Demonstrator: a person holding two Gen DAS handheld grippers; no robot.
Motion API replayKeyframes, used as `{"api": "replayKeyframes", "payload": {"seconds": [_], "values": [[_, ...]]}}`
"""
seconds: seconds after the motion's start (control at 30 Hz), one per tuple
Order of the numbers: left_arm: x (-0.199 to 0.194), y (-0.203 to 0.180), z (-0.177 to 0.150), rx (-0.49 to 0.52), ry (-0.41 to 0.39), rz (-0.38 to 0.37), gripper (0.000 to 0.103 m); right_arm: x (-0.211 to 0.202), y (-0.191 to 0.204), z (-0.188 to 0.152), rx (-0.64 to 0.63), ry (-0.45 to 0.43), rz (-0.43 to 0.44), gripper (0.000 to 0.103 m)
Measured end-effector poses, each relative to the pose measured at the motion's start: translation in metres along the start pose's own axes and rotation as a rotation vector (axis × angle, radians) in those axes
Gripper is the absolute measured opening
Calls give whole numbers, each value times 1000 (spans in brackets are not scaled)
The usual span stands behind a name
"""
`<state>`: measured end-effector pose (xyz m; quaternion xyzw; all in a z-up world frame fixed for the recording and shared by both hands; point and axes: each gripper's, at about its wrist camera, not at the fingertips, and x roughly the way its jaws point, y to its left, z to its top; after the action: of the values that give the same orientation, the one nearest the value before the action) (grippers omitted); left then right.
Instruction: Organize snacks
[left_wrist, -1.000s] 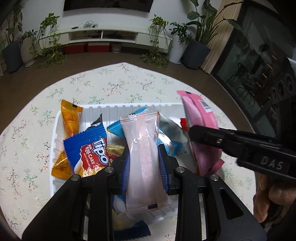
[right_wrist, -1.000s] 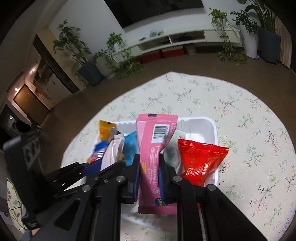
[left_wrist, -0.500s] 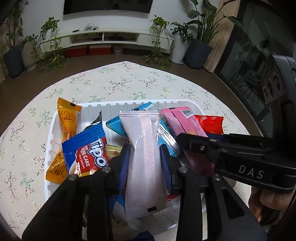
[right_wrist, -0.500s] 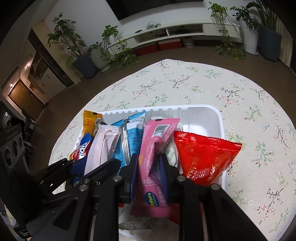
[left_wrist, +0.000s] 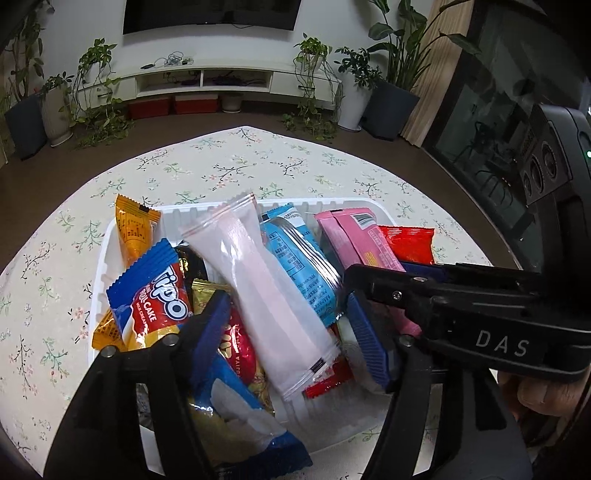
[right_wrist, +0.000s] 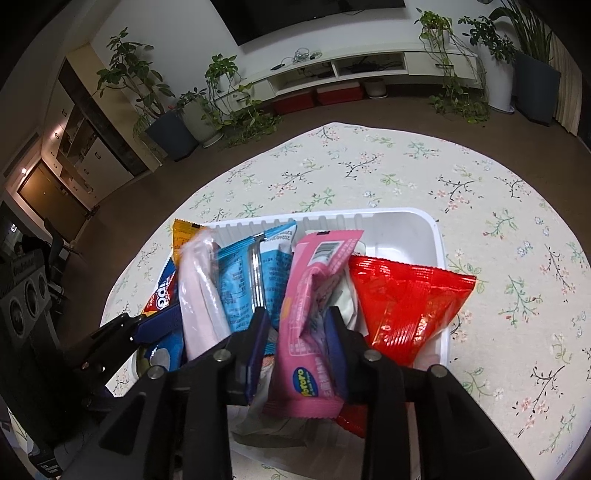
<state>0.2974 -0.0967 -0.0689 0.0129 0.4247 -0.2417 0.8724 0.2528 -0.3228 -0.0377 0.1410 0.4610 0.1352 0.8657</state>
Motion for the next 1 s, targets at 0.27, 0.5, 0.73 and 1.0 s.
{"api": "replayKeyframes", "payload": {"seconds": [0.27,0.5,0.73,1.0], "values": [[-18,-3,-6,-13,-25,6,81,-21,6,-3,-13,-52,-27,48],[-58,-12,-13,-7,-95,84,102,-60,12,-12,-4,-140,-32,65],[-116,-36,-30,50,-172,303,102,-112,24,-35,13,-272,-57,86],[-181,-61,-54,25,-218,581,102,-203,63,-71,-46,-610,-126,103]]}}
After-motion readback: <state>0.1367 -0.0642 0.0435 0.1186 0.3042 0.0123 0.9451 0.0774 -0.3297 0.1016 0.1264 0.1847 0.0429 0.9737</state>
